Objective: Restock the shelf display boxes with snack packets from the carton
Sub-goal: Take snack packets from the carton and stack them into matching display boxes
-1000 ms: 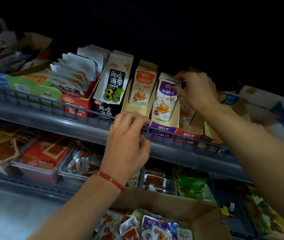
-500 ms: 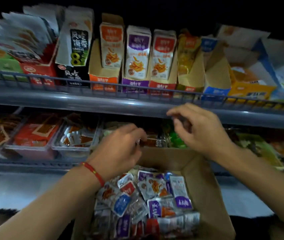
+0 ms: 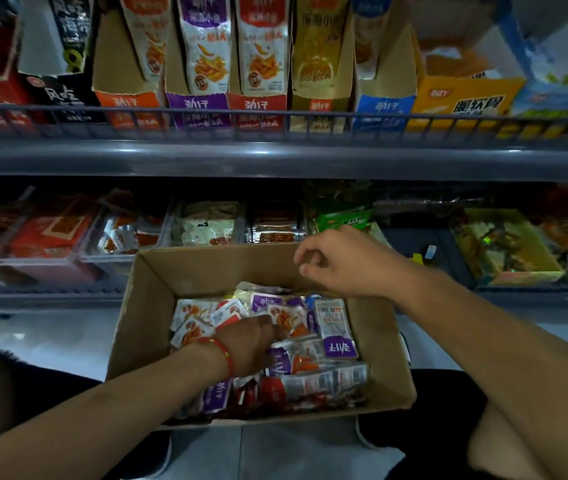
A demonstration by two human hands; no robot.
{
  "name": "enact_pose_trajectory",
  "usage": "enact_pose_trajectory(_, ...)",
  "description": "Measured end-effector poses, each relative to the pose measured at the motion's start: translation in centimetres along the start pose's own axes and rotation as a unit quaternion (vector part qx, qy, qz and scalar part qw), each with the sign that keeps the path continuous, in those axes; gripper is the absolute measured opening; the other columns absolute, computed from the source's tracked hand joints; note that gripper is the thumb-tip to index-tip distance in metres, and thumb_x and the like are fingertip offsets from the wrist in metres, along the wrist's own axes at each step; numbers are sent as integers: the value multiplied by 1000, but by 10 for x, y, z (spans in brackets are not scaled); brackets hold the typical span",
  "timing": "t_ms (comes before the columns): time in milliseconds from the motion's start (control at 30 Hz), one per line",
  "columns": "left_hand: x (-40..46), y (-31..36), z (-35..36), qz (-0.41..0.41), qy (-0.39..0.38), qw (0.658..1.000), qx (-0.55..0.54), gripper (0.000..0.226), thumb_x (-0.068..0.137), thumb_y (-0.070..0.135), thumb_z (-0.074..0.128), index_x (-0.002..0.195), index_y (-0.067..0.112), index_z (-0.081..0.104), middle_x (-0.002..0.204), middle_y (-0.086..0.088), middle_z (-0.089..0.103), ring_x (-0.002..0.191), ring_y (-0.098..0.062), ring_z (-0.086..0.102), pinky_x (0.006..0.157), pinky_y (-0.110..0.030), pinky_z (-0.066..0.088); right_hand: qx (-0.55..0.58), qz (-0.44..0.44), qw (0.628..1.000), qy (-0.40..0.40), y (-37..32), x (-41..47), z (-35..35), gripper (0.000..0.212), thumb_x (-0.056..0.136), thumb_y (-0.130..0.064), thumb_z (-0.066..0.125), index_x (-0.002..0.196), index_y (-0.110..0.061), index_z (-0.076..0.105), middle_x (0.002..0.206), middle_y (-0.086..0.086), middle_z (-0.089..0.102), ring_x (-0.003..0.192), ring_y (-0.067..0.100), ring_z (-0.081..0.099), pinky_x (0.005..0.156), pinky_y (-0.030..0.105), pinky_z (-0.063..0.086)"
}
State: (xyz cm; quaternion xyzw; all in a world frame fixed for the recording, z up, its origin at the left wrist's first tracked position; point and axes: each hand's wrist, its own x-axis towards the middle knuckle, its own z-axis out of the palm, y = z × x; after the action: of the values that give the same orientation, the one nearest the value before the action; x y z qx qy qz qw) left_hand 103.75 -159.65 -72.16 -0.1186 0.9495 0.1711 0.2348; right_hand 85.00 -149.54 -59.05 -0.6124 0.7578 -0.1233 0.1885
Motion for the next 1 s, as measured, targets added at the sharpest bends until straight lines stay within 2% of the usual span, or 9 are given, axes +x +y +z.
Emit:
enact_pose_trajectory(167,5,5,-2,-44,9,995,-85,14,92,26,65,98,14,69,110,-9,68,102,-25,64,87,-33,51,26,3,999,-22,4,2,-2,22,98,-32,64,119,-26,69,97,-12,72,87,1,66,85,31,57)
enact_pose_trajectory(233,1,9,-21,-75,-2,977,-200,8,93,22,65,86,18,66,95,-6,72,85,-19,69,79,-34,57,38,5,999,-37,7,1,-3,22,99,-31,64,120,-27,68,96,-12,72,86,-1,66,86,30,57)
enact_pose_trajectory(300,-7,10,-46,-109,6,910,-400,13,96,13,62,83,13,60,79,-8,70,66,-19,68,64,-34,59,51,9,997,-61,9,1,-2,23,98,-32,66,120,-29,67,97,-14,71,87,-2,66,88,31,57)
enact_pose_trajectory(367,-19,7,-73,-120,47,815,-565,8,97,6,59,90,5,57,77,-13,71,67,-25,71,59,-30,59,72,9,992,-106,9,1,-1,30,95,-34,70,124,-30,64,101,-16,69,92,-2,66,89,30,57)
enact_pose_trajectory(500,-40,14,-113,-125,113,644,-746,12,99,8,54,97,-4,59,82,-25,72,63,-26,72,54,-24,60,123,-12,980,-156,-4,-2,1,68,82,-55,76,140,-33,49,120,-17,61,106,-1,59,89,18,50)
enact_pose_trajectory(567,-48,18,-124,-128,121,595,-784,22,100,17,55,98,-4,63,78,-21,71,62,-24,72,55,-23,60,140,-18,985,-100,-11,0,3,61,87,-52,72,140,-32,51,117,-16,63,102,0,62,86,21,54)
enact_pose_trajectory(667,-53,15,-132,-140,197,647,-723,33,97,37,61,88,6,59,73,-15,67,60,-29,67,53,-31,56,199,-3,980,-14,-12,6,-1,27,100,-28,62,126,-23,63,108,-8,70,95,6,69,82,30,60)
enact_pose_trajectory(800,-60,5,-131,-138,274,799,-518,19,89,35,73,92,18,66,82,0,73,73,-20,72,75,-43,60,400,42,915,21,-12,4,-19,20,100,-9,60,118,-8,67,106,6,76,100,13,73,78,30,63)
enact_pose_trajectory(1000,-75,-1,-137,-75,253,807,-529,10,93,17,70,88,9,71,91,-9,78,90,-27,75,87,-54,59,406,35,909,81,-17,1,-25,21,96,-13,65,117,-14,66,104,-3,77,99,12,74,76,30,63)
